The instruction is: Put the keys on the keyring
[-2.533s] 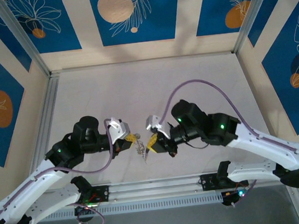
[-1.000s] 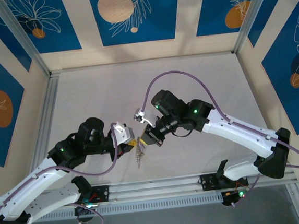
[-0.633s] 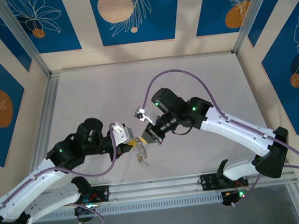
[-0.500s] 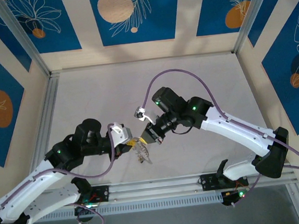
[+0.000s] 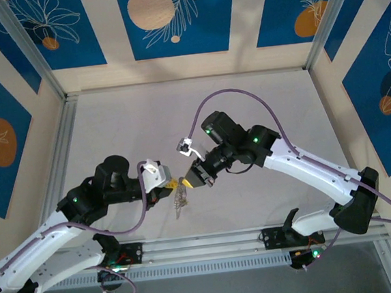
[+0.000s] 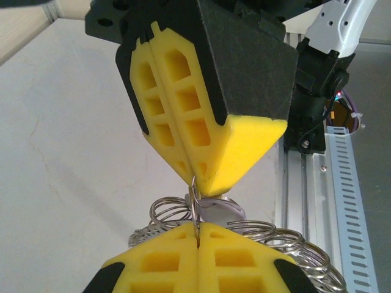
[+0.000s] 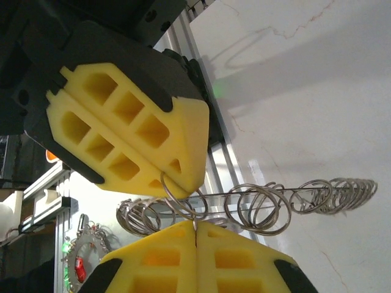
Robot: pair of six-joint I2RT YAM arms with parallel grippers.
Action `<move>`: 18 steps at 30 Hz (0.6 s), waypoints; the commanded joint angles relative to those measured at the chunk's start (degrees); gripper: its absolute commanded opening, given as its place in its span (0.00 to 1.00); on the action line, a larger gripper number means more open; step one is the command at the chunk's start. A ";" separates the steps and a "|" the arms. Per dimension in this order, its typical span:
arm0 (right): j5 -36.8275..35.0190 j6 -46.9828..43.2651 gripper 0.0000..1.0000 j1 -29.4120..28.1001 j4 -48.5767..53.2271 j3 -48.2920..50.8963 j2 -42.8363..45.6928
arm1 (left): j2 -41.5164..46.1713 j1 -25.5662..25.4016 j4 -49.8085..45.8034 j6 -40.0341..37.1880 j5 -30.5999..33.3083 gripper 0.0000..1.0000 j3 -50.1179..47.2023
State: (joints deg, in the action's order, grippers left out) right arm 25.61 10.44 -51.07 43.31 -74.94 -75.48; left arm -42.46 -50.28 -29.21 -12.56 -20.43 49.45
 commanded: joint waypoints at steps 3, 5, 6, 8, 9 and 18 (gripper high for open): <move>1.41 2.14 0.11 1.50 -1.19 1.82 2.23 | 2.37 -1.15 3.72 -0.39 -0.76 0.00 1.88; 1.03 2.11 0.15 1.54 -0.77 1.66 2.09 | 2.55 -1.13 3.50 -0.52 -0.67 0.00 2.05; 1.03 2.10 0.18 1.42 -0.84 1.55 2.24 | 2.69 -1.13 3.49 -0.51 -0.69 0.00 2.14; 1.02 1.84 0.24 1.01 -1.74 1.48 2.97 | 2.97 -1.13 3.54 -0.44 -0.80 0.00 2.16; 0.94 1.55 0.27 0.68 -2.35 1.52 3.59 | 3.16 -1.16 3.55 -0.41 -0.83 0.00 2.22; -4.17 -3.55 0.36 -4.69 -10.62 3.55 12.71 | 4.04 -1.22 5.97 0.19 -5.26 0.00 2.66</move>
State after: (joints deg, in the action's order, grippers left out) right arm 22.94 9.74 -54.48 36.80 -72.38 -65.80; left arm -39.46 -50.83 -27.62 -12.53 -21.91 49.47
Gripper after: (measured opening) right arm 0.360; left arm 0.046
